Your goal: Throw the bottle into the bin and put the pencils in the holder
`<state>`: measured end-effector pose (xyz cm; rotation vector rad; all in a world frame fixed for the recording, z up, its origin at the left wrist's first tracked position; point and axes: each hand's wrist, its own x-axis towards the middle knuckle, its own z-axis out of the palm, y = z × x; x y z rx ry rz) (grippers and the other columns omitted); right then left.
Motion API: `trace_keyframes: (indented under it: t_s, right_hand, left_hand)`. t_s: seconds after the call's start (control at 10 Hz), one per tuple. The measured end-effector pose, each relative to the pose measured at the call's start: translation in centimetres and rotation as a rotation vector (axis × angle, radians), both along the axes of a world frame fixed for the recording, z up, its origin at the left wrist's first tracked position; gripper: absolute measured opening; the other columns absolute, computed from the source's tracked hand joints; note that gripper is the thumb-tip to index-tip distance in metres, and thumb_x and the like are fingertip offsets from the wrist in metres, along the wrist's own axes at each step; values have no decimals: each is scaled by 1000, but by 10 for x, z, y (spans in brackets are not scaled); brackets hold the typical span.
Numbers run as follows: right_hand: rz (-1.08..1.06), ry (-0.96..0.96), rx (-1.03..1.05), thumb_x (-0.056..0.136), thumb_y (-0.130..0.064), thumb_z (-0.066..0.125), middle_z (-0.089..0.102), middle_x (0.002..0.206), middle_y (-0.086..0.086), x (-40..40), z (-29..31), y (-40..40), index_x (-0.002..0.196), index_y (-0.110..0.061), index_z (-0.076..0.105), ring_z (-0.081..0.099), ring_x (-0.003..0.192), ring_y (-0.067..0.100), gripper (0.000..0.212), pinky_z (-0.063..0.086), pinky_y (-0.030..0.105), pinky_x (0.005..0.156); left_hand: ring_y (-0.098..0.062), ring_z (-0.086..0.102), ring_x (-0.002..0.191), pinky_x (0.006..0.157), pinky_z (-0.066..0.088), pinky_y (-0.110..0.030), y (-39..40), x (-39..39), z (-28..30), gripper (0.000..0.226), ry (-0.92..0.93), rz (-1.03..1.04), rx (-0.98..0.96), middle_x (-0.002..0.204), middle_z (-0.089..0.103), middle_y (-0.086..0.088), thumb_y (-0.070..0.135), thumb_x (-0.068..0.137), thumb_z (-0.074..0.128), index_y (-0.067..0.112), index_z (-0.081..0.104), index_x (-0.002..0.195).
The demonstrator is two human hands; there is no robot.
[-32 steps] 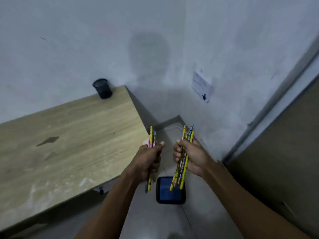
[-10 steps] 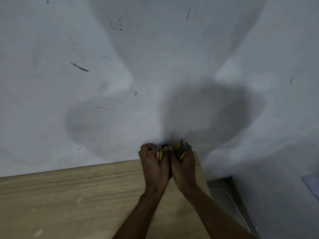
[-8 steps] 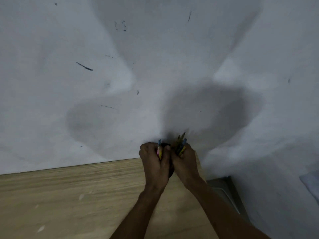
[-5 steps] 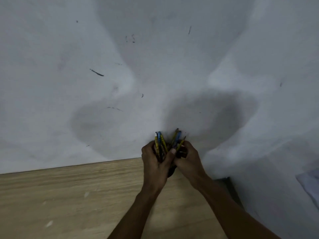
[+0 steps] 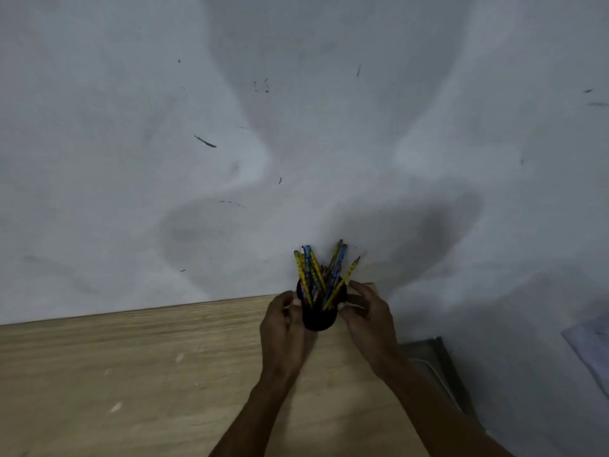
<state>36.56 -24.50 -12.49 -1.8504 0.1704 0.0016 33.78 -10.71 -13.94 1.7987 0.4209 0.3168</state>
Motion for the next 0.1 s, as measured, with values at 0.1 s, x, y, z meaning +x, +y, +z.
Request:
trace_keyframes:
  t_s: [0.1]
  right_hand:
    - [-43,22,-47,85,-2,65,66,110,8,-8,7,-7,125,-9,60,61,96,16,40,43,1,65]
  left_hand:
    - [-16,59,102,85,45,-27,3,-9,14,29,51,36,-23,111,64,0,23,97,50,11,60,122]
